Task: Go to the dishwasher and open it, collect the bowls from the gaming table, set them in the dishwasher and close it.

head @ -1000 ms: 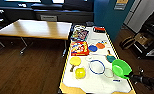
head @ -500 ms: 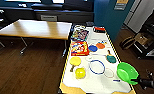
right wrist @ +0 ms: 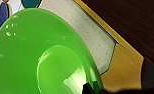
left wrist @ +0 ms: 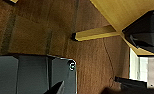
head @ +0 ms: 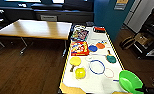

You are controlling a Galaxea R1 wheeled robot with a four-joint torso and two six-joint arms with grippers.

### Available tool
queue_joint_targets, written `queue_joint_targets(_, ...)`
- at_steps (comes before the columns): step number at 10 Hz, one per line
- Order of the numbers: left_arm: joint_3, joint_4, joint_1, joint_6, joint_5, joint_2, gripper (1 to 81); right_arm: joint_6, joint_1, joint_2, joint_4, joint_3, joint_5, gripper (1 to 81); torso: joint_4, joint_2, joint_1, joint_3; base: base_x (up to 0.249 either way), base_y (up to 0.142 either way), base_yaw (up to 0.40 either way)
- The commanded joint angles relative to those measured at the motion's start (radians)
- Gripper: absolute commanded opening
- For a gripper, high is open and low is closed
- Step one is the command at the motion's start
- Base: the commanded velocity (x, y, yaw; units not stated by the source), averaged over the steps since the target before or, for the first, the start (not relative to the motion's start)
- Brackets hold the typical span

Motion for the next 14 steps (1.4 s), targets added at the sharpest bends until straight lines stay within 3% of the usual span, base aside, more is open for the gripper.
queue_joint_targets(1,0.116,-0.006,-0.142,0.004,0.066,-0.084,81.1,-0.008,0.046,-0.088,-0.023,0.029,-0.059,1.0,0.0,0.0,0.0,0.0,0.0,0.0,0.0)
queue_joint_targets(4,0.16,-0.016,-0.228,-0.008,0.069,-0.15,81.1,-0.008,-0.023,-0.086,-0.054,0.028,-0.057,1.0,0.0,0.0,0.0,0.0,0.0,0.0,0.0)
queue_joint_targets(6,0.172,-0.026,-0.259,-0.01,0.107,-0.182,81.1,-0.006,-0.029,-0.079,-0.054,0.028,-0.057,1.0,0.0,0.0,0.0,0.0,0.0,0.0,0.0)
queue_joint_targets(11,0.231,-0.036,-0.325,-0.012,0.11,-0.283,81.1,-0.006,-0.06,-0.007,-0.052,-0.017,-0.054,1.0,0.0,0.0,0.0,0.0,0.0,0.0,0.0)
queue_joint_targets(14,0.246,-0.026,-0.319,-0.004,0.199,-0.317,81.1,-0.008,-0.066,0.006,-0.054,-0.035,-0.055,1.0,0.0,0.0,0.0,0.0,0.0,0.0,0.0)
